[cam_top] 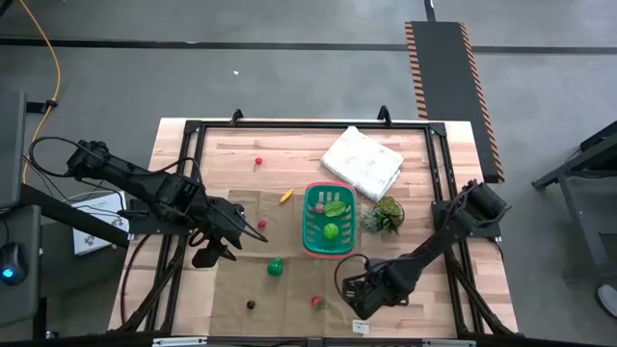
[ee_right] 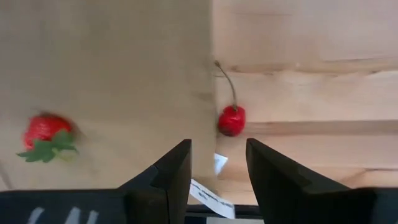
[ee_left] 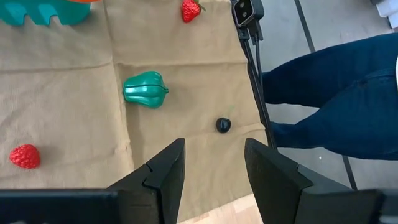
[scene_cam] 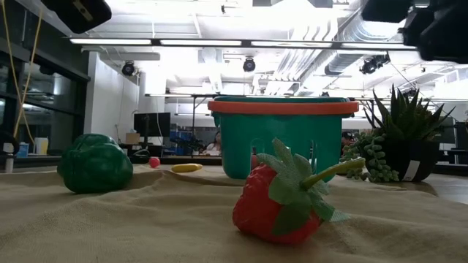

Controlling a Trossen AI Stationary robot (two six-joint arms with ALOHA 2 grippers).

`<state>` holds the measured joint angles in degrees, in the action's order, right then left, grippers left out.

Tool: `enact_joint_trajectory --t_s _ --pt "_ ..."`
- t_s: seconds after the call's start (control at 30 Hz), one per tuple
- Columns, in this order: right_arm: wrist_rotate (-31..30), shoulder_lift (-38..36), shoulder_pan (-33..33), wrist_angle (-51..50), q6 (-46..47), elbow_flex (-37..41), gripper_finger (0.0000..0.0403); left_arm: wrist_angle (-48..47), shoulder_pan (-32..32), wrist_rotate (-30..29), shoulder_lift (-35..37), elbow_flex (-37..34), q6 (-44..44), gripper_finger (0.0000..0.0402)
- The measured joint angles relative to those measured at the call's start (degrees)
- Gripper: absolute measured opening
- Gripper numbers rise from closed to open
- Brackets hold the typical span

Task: Pick and placing Produce into tupperware
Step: Put the bottom red cherry into the blue basket

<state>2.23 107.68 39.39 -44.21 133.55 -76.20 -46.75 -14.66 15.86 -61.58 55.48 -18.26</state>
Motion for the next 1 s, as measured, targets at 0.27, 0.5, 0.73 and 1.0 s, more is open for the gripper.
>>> enact_joint_trajectory --t_s 0.27,0.5,0.73,1.0 --pt "0.64 0.41 0.92 -0.81 0.05 0.04 0.0142 -0.14 0.0 -0.02 0.0 0.0 -0.02 0.0154" --pt "0.38 1.89 0.9 -0.79 -0.04 0.15 0.0142 -0.14 0.0 0.0 0.0 0.0 -0.02 0.0154" --pt "0.38 3.83 0.84 2.0 -0.06 0.17 0.0142 -0.07 0.0 -0.01 0.0 0.02 -0.03 0.0154" --pt "0.18 4.15 0.77 1.34 -0.06 0.2 0.0142 -0.08 0.0 0.0 0.0 0.01 -0.04 0.0154"
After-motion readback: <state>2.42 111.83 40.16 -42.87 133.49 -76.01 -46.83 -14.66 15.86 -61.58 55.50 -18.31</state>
